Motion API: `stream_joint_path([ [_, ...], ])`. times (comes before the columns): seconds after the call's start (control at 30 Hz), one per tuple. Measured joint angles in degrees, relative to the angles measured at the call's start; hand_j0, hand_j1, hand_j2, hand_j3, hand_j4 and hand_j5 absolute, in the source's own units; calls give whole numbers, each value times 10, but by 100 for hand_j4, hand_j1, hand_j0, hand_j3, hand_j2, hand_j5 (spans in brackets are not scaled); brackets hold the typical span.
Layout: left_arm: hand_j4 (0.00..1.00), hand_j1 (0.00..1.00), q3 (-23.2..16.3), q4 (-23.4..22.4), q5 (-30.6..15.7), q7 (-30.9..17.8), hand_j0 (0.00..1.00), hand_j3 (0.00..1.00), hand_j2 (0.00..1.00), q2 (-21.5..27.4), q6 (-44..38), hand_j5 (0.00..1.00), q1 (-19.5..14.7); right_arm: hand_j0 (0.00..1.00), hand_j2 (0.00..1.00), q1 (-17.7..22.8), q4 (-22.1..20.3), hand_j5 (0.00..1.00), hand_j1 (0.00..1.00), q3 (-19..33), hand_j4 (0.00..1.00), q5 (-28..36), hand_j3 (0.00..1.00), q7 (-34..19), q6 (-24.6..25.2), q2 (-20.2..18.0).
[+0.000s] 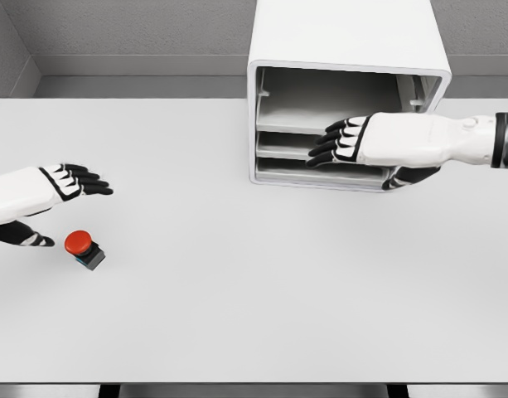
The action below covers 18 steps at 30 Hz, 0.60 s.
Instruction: Slide open multi-storey tabletop storage cabinets and put open load switch and slide close multi-storey tabletop storage cabinets
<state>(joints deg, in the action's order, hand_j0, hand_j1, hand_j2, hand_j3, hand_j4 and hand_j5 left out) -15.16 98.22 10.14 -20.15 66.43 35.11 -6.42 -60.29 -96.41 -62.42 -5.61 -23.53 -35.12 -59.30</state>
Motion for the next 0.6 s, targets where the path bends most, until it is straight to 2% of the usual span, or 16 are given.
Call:
stream_joint_path([
  [0.17,100,100,-2,-16,-32,-5,100,100,100,22,0,100,4,100,100,-1,1,100,100,-5,100,0,100,-1,0,6],
  [0.23,100,100,-4,-13,-53,-2,100,100,100,23,0,100,36,100,100,-1,1,100,100,-11,100,0,100,-1,0,6],
  [0.33,100,100,-5,3,-73,3,100,100,100,24,0,100,62,100,100,-8,2,100,100,-18,100,0,100,2,0,5],
  [0.47,100,100,-5,7,-78,5,100,100,100,22,0,100,57,100,100,-19,2,100,100,-54,100,4,100,2,0,7],
  [0.6,100,100,-5,-10,-66,5,100,100,100,3,0,100,55,100,100,-22,2,100,100,-66,100,48,100,-15,0,9],
])
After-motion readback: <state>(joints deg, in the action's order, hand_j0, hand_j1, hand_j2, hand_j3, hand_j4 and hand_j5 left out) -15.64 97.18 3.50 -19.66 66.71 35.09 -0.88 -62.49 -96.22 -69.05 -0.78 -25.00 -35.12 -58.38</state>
